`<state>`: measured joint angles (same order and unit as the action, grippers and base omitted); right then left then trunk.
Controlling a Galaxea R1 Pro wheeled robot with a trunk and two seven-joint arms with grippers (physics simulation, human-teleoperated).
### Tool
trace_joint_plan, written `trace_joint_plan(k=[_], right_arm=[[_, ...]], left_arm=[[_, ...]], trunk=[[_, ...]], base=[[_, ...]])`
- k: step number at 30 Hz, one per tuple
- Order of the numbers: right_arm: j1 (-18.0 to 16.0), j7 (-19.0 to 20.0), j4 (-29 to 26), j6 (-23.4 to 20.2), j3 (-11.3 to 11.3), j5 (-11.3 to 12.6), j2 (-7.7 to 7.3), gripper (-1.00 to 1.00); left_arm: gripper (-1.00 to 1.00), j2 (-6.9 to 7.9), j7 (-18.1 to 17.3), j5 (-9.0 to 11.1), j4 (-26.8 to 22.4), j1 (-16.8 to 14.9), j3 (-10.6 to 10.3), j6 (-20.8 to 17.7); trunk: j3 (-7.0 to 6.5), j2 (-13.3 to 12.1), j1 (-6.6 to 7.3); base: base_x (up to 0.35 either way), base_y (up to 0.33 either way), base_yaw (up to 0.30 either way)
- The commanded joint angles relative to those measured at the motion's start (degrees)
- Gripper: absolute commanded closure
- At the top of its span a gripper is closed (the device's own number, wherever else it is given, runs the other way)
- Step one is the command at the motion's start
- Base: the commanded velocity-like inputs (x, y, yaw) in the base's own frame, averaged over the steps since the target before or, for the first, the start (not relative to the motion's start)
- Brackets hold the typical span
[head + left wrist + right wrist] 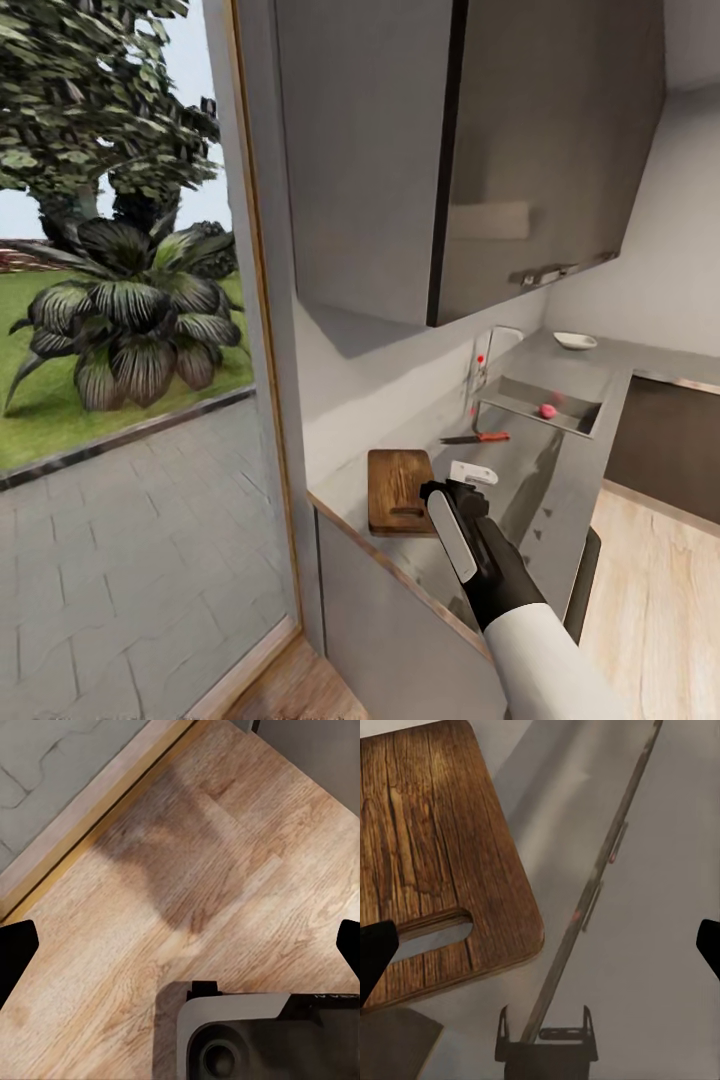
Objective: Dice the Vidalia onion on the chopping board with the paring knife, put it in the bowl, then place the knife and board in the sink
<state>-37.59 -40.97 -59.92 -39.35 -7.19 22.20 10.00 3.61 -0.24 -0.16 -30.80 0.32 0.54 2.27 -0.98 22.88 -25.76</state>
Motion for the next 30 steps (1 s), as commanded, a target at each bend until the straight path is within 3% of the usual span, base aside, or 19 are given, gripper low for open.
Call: trace_joint_plan(k=[1,18,30], right_arm=[[-0.02,-0.53,-0.02,-0.10,-0.09,0.53,0.00,-1.00],[-0.02,-0.52,0.14,-0.10,-0.04,0.63,0.00,-1.00],[-0.02,-0.43,1.61,-0.03,0.08,0.57,0.00,-1.00]], left_arm=[[-1.00,0.00,-0.03,-0.02,-0.05,0.03,0.06,0.11],[-1.00,0.00,-0.03,-0.02,-0.05,0.03,0.07,0.11],[-1.00,0.00,-0.03,-0.03,-0.05,0.03,0.07,0.11]], trunk=[[0.06,0.04,-0.02],[0.90,0.04,-0.02],[1.55,0.04,-0.02]], base=[[0.000,0.000,0.000],[0.117,0.101,0.000],[0.015,0.010,0.000]])
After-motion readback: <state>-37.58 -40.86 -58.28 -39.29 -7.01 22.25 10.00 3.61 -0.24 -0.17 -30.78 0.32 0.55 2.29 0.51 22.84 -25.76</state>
